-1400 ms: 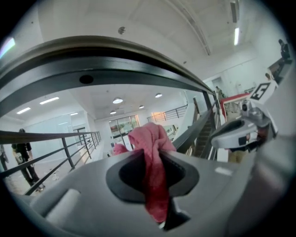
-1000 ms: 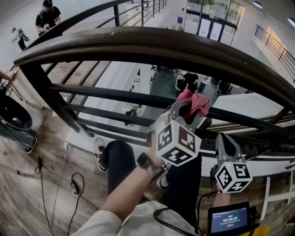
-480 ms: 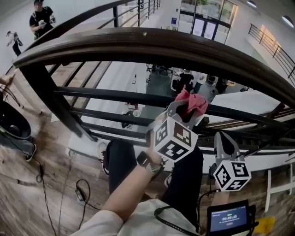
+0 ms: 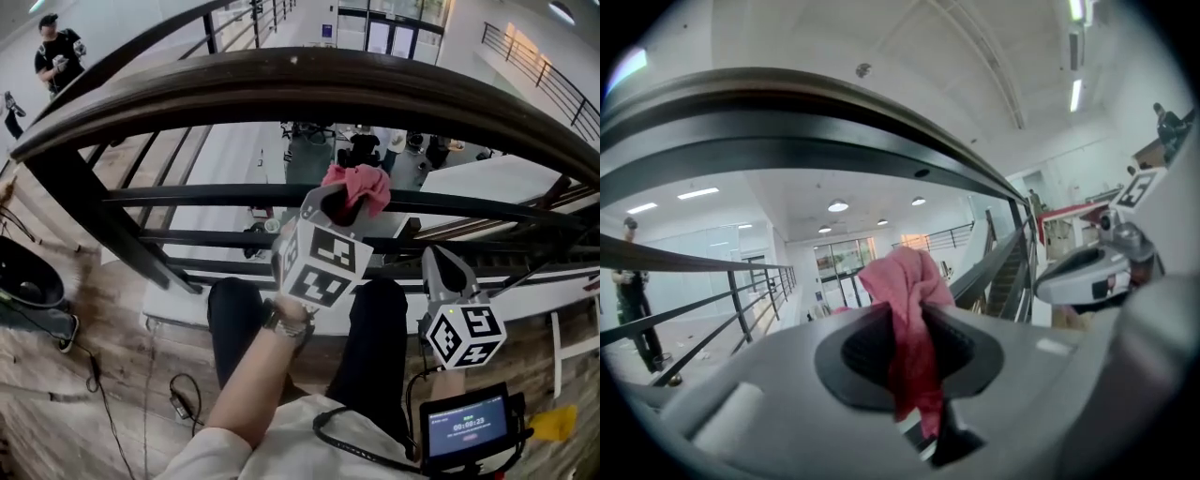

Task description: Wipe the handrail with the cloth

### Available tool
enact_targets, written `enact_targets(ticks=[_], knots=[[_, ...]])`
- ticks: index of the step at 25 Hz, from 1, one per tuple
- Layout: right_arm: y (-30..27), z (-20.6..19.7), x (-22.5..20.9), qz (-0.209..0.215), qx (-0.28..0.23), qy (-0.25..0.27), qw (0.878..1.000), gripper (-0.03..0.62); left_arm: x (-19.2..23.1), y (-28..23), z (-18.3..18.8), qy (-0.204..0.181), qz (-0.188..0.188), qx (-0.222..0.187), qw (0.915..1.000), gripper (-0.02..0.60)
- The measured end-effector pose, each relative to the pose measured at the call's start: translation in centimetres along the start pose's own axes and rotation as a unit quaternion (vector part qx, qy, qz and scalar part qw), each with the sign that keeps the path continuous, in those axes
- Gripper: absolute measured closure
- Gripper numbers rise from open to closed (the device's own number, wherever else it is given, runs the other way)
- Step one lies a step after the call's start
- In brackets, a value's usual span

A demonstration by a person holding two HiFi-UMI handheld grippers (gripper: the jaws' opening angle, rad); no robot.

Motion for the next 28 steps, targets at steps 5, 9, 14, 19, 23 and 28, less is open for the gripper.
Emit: enact_targets(ticks=[5,9,14,19,23,28], knots=[[-0.5,0.8,0.8,0.007,0.001,-0.004,1.0,0.591,1.8,1.1,0.6,0.004,0.011,0.005,0.9999,0.505],[-0.8,1.2,2.0,0.014,-0.002,-0.002,1.0,0.591,2.8,2.1,0.3,0.005,0.017,0.006,0.9998,0.505],[-2.1,2.3,4.3,0.033,-0.003,0.01,0.999,0.591,5.4,3.9,-0.2,0.014,0.033,0.009,0.9993,0.505],[-2.9,3.3,6.6,0.057,-0.003,0.018,0.998,0.591,7.3,5.9,-0.2,0.02,0.049,0.012,0.9985,0.505],[-4.2,3.9,8.8,0.081,-0.003,0.024,0.996,0.591,9.5,7.5,-0.8,0.032,0.066,0.012,0.9972,0.505],[-5.3,4.8,10.9,0.1,-0.002,0.033,0.994,0.591,11.6,9.2,-0.7,0.037,0.078,0.014,0.9962,0.505]])
Point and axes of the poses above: the fingertips, and each gripper's own axes: y backward along the fingers, x to its left, z out of its top, the point moved 1 cm from there along y, backward along the fingers, and after that the axes turned 6 degrees about y, right-handed, at the moved point
